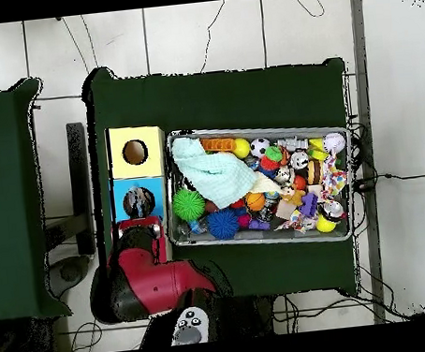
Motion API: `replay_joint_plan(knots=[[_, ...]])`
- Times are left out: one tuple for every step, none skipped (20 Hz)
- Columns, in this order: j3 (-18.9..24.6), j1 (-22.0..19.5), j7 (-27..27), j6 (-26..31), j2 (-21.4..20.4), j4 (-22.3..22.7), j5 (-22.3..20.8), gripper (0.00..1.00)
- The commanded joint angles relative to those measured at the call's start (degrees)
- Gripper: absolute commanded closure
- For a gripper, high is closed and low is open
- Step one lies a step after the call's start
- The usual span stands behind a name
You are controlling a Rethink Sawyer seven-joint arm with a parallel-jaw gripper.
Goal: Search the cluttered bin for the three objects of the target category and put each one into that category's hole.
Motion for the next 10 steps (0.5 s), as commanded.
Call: replay_joint_plan(knots=[[-2.5, 0.3, 0.8, 10.3, 4.0, -5.0, -1.5, 1.00], [-2.5, 0.3, 1.3, 10.1, 4.2, -4.9, -1.7, 1.00], [-2.6, 0.2, 1.5, 10.4, 4.2, -4.9, -1.7, 1.00], [-2.9, 0.5, 1.6, 10.6, 4.3, -5.0, -1.7, 1.00], [-3.4, 0.8, 1.5, 11.0, 4.3, -5.1, -1.7, 1.00], [-4.1, 1.4, 1.2, 11.6, 4.3, -5.4, -1.6, 1.00], [-4.6, 1.7, 1.0, 12.0, 4.5, -5.6, -1.6, 1.00], [-5.3, 2.4, 0.7, 12.7, 4.6, -5.9, -1.4, 1.00], [-5.5, 2.2, 0.8, 12.2, 4.8, -5.8, -2.0, 1.00], [-5.9, 2.6, 0.8, 12.2, 5.0, -6.0, -2.2, 1.00]])
